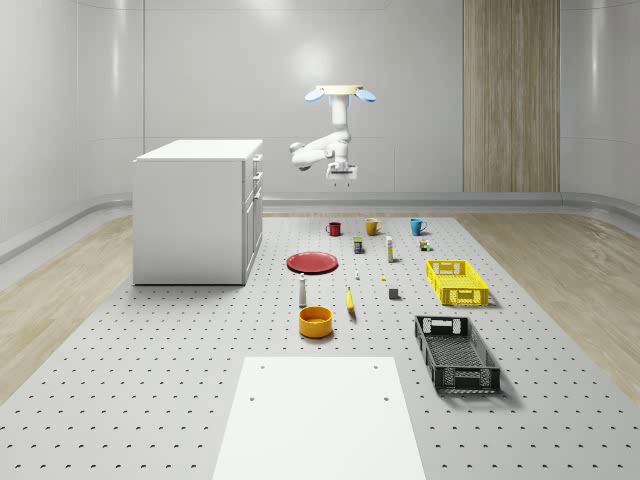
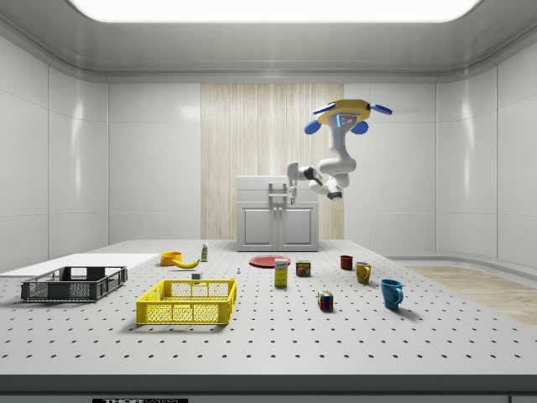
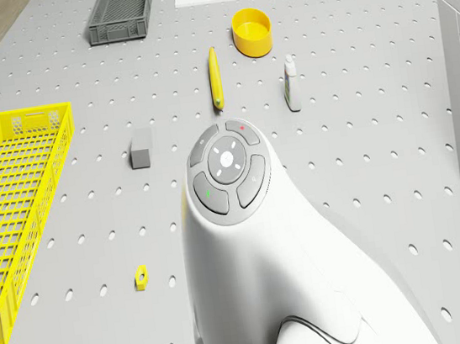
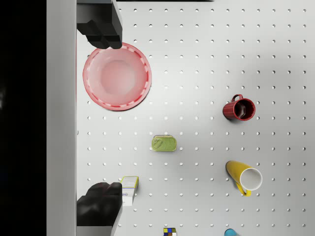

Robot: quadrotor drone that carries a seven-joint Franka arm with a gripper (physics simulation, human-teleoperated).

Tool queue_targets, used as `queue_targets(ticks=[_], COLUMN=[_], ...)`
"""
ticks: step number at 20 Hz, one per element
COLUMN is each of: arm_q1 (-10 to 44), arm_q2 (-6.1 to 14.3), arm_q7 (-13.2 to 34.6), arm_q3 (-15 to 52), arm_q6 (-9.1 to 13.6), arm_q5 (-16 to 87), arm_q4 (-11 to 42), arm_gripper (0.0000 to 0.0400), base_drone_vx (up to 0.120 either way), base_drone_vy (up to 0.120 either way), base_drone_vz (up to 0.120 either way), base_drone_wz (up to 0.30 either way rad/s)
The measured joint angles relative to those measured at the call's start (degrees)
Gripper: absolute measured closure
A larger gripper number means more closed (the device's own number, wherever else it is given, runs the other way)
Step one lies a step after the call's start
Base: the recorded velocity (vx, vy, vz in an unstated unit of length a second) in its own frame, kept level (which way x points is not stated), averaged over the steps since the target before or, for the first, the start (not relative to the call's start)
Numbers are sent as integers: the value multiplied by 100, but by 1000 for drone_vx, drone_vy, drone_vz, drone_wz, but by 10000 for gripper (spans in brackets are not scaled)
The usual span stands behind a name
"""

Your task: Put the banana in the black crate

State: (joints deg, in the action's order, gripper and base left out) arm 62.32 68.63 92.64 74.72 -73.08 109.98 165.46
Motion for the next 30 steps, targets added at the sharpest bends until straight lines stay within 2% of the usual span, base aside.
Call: queue_targets(ticks=[24,30], arm_q1=[173,207], arm_q2=[583,709], arm_q7=[161,192], arm_q3=[153,182], arm_q6=[-539,-656], arm_q5=[-287,-346], arm_q4=[-38,-45], arm_gripper=[0,0], base_drone_vx=[120,120], base_drone_vy=[0,0], base_drone_vz=[0,-107], base_drone_wz=[0,0])
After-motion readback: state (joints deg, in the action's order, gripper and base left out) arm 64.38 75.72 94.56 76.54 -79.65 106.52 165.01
